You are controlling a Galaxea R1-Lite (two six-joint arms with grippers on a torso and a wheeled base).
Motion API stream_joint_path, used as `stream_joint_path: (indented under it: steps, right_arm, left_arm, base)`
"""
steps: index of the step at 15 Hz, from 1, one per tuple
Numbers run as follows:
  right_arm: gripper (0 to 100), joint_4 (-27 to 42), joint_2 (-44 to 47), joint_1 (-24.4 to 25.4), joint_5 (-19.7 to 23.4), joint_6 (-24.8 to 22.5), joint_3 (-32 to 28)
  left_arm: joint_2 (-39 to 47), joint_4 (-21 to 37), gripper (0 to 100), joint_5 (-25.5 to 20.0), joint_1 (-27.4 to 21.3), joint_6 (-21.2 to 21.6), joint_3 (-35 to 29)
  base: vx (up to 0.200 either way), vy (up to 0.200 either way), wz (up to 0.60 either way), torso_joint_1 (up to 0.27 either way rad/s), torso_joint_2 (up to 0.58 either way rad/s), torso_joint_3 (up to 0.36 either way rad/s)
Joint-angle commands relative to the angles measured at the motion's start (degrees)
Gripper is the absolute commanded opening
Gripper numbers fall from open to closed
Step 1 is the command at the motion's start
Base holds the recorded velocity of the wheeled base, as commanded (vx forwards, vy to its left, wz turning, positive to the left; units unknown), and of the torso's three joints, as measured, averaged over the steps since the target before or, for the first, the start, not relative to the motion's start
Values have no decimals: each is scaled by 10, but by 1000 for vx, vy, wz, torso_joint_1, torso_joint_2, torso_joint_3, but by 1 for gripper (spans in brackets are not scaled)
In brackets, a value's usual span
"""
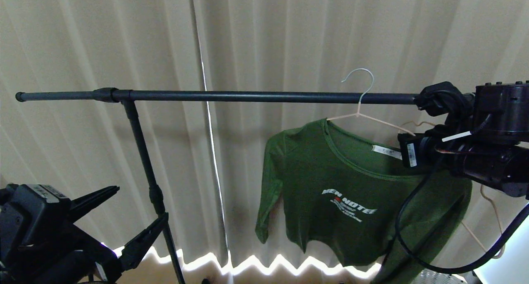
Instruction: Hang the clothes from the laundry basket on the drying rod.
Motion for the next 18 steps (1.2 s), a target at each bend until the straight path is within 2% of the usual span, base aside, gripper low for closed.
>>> stream_joint_path:
  steps: [1,5,14,15,18]
  right_arm:
    - [0,0,3,17,-7,0,5]
    - [0,31,2,59,-34,0,15]
    - [0,32,2,108,-34,-4,17]
    - [100,32,3,116,-34,-3,16]
    - [100,30,2,129,-34,-3,13]
  left_arm:
    - [1,0,100,0,0,0,0]
    - [-1,0,100,0,0,0,1]
    - [-6,0,100,0,0,1,1]
    - [-6,0,100,0,-1,1,1]
    - [-6,0,100,-1,-1,1,1]
  base:
    - [0,0,0,0,0,0]
    - [0,0,0,0,0,0]
    - [0,0,0,0,0,0]
    - [0,0,0,0,0,0]
    - [0,0,0,0,0,0]
